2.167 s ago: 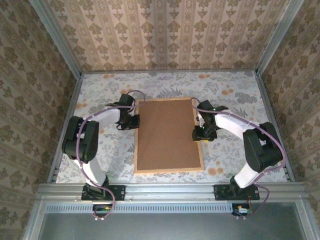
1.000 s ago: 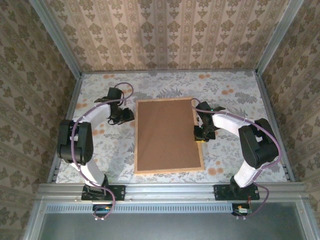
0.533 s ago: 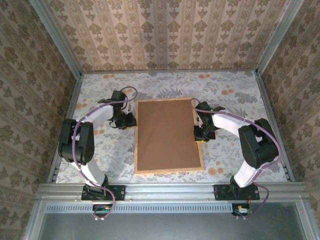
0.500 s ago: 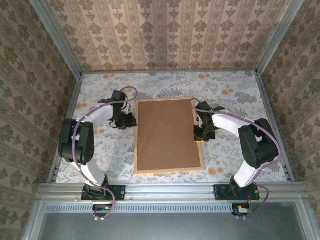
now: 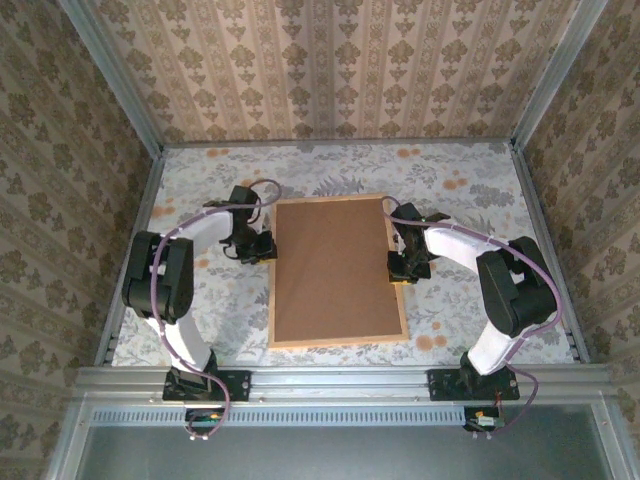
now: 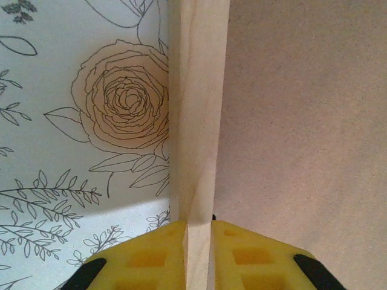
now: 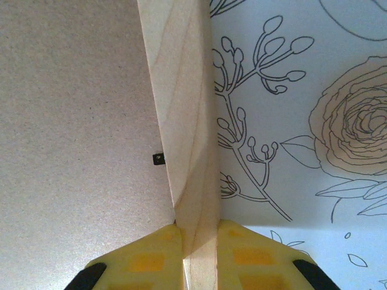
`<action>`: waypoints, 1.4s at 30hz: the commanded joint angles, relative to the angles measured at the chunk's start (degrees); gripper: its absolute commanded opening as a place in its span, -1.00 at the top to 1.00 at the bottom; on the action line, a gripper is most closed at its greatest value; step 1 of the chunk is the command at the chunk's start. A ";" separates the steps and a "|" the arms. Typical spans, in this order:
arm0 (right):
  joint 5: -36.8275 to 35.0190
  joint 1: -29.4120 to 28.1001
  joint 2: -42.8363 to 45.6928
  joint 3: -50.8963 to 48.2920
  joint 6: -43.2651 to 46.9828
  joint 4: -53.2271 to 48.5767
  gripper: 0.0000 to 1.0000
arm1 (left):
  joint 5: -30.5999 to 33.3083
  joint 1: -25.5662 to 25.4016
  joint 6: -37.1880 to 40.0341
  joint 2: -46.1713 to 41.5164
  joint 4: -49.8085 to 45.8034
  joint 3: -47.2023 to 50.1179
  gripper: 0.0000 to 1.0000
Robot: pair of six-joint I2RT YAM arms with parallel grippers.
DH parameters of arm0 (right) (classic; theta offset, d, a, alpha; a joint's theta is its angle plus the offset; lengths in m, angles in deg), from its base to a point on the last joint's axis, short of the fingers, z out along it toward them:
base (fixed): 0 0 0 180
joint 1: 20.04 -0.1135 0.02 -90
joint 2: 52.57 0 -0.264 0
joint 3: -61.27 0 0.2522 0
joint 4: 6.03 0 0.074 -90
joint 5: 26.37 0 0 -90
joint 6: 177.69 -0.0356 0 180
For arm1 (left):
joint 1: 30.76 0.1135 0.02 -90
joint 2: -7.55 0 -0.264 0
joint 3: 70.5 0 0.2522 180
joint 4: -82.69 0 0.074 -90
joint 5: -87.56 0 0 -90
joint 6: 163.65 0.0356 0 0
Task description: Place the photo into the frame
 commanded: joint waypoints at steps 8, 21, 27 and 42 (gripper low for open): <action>-0.98 -0.67 -2.42 0.19 -1.09 0.50 0.71 | -1.34 -0.44 0.96 1.42 0.54 1.20 0.66; -0.93 -0.74 -2.77 0.41 -0.81 0.24 0.71 | -2.77 -0.92 0.37 0.99 1.98 1.82 0.62; -0.97 -0.74 -2.79 0.22 -0.64 0.17 0.71 | -3.29 -1.05 0.28 1.51 2.49 1.94 0.62; -1.10 -1.09 -2.81 0.43 -1.93 -0.03 0.72 | -1.10 -1.84 2.49 0.90 0.29 2.35 0.55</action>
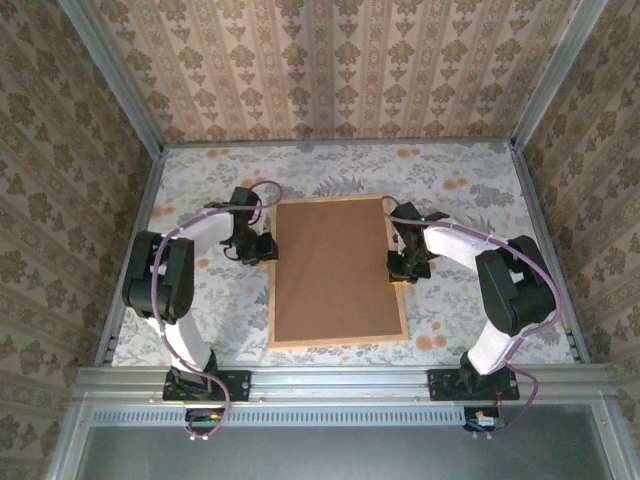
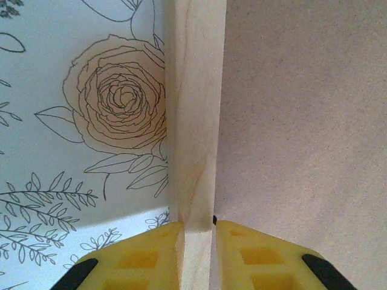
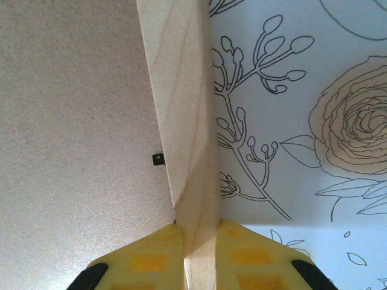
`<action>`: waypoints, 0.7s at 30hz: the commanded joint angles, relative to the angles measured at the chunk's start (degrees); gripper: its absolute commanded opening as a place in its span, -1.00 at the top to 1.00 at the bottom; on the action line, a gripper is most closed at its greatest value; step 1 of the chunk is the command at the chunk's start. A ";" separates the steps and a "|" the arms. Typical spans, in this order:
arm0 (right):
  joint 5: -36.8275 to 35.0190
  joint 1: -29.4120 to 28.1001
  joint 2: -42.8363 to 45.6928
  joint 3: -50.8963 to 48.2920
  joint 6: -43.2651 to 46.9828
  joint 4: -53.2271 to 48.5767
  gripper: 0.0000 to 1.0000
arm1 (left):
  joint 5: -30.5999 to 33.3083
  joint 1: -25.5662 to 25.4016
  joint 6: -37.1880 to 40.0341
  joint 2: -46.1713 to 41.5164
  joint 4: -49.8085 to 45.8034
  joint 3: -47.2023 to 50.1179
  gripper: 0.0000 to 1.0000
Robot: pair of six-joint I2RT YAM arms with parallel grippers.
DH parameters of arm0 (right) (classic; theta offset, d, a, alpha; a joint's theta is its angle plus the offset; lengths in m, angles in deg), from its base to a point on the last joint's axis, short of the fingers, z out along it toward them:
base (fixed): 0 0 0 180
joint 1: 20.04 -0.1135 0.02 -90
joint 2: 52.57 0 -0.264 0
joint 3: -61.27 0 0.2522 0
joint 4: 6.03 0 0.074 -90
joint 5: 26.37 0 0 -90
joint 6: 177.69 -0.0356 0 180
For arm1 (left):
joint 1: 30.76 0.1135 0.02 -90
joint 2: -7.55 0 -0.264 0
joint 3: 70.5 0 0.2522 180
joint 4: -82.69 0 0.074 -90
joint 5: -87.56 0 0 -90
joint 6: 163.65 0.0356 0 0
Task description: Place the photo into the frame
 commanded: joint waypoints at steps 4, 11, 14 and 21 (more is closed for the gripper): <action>-0.82 -1.24 -2.64 -0.19 -2.19 0.96 0.73 | -0.73 -1.49 2.33 1.20 -1.19 1.55 0.54; -0.91 -1.41 -2.75 0.05 -2.37 0.87 0.73 | -0.45 -2.19 3.21 1.26 -2.00 1.79 0.49; -0.99 -1.64 -2.66 0.01 -2.62 0.82 0.73 | -0.32 -2.70 3.58 1.79 -2.35 1.31 0.48; -0.99 -2.03 -2.64 0.21 -2.98 0.88 0.73 | 2.06 -4.11 4.59 2.59 -3.87 0.57 0.48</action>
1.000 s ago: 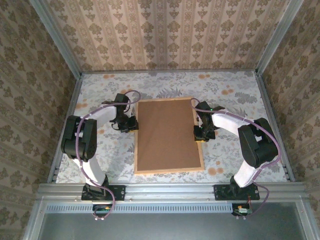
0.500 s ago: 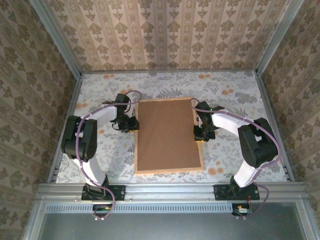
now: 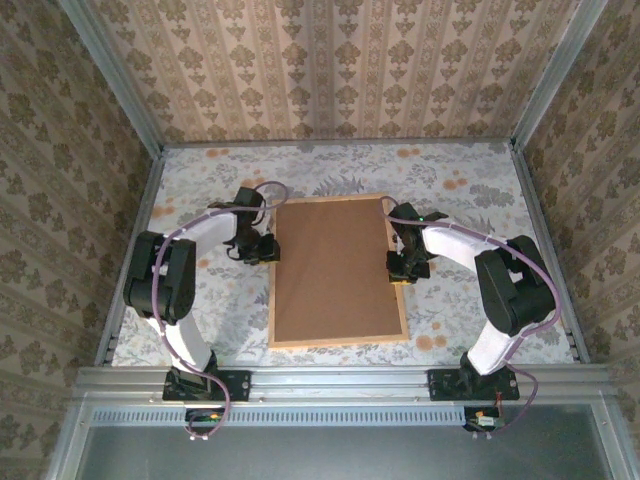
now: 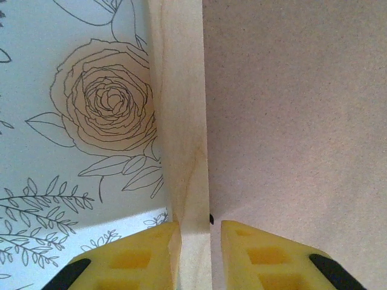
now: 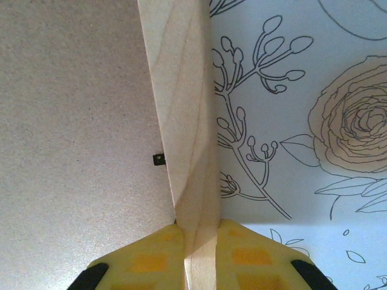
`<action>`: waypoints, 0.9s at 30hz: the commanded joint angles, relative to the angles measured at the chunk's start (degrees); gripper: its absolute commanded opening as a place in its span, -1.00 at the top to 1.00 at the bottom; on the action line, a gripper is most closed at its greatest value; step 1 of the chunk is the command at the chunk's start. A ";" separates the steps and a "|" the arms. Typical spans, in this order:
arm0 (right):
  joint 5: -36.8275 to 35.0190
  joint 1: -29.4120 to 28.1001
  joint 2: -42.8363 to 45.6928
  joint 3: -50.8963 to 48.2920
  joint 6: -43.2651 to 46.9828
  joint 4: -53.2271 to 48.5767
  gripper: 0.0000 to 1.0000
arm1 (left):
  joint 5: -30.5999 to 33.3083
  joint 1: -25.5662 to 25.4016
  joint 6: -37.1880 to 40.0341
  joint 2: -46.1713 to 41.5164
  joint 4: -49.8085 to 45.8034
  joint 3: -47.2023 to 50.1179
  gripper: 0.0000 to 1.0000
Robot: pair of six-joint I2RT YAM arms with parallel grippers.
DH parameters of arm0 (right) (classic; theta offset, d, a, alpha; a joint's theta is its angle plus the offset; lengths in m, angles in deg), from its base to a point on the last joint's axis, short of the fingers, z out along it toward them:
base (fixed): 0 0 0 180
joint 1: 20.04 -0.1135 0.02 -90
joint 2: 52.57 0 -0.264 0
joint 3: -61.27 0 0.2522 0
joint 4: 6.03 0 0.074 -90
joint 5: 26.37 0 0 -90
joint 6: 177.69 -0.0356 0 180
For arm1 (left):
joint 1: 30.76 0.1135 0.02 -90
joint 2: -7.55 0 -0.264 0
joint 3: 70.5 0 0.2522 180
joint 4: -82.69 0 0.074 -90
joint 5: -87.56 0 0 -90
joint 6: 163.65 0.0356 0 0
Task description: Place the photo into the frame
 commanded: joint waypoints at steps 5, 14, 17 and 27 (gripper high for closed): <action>-0.01 -1.44 -2.58 0.19 -2.30 0.95 0.74 | 1.89 -3.29 2.71 3.31 -4.95 0.07 0.49; -0.27 -1.58 -2.60 0.23 -1.97 0.52 0.74 | -4.97 0.42 -0.69 1.49 0.01 2.45 0.50; -0.27 -1.53 -2.81 0.43 -1.73 0.43 0.74 | -6.65 0.96 0.68 0.83 -0.18 1.78 0.49; -0.44 -1.53 -2.76 0.23 -1.53 0.35 0.74 | -4.00 3.71 0.98 -0.49 -1.72 2.22 0.45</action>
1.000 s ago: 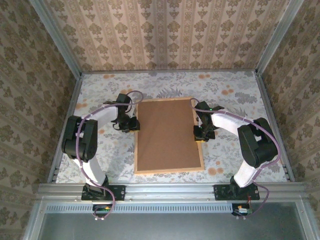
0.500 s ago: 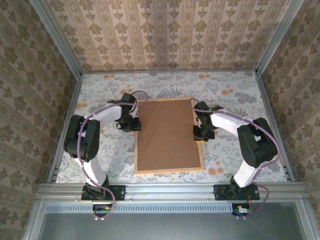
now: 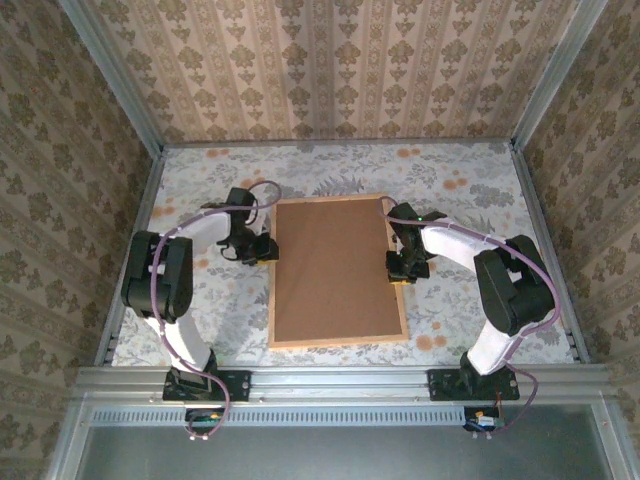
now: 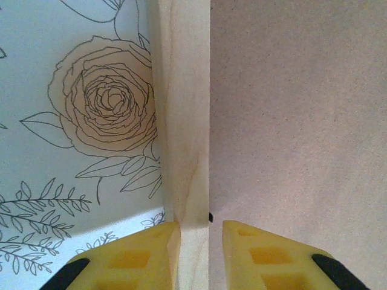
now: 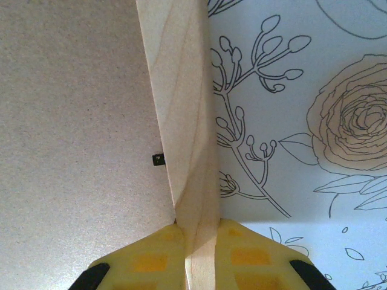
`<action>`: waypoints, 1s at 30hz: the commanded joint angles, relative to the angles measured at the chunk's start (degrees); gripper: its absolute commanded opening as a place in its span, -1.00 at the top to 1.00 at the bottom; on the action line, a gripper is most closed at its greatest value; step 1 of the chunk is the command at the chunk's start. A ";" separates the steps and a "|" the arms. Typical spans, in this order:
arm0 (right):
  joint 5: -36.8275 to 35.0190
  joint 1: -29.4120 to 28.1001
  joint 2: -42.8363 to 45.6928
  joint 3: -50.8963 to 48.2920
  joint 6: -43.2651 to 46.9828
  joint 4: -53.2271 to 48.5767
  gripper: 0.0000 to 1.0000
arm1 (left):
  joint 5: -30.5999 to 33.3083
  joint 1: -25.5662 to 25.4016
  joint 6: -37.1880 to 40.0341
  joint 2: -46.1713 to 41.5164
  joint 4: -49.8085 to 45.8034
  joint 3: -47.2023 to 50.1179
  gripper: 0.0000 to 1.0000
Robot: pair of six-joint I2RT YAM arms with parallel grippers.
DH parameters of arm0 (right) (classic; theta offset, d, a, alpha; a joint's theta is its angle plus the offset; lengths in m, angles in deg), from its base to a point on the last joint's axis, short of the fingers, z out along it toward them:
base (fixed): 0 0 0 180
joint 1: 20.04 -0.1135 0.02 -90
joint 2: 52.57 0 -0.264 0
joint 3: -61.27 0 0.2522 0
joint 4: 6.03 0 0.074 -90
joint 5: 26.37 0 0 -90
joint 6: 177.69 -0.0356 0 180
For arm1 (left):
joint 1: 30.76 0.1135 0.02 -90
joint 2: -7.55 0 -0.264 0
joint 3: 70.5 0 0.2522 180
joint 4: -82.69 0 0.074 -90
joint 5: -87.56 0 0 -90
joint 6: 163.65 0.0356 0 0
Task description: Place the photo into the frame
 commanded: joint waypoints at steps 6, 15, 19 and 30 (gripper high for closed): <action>-0.01 -1.12 -2.49 -0.18 -0.84 0.71 0.74 | 1.87 0.72 0.04 -1.96 -2.35 1.35 0.36; 0.00 -1.08 -2.27 -0.27 -0.67 0.65 0.74 | -2.92 1.64 -4.44 -0.40 3.99 2.40 0.50; -0.10 -1.08 -2.22 -0.24 -0.49 0.45 0.74 | -2.04 1.56 -4.03 0.07 3.80 2.17 0.54; -0.26 -1.07 -1.92 -0.29 -0.33 0.36 0.75 | 0.38 -0.70 -2.35 3.29 2.48 0.43 0.55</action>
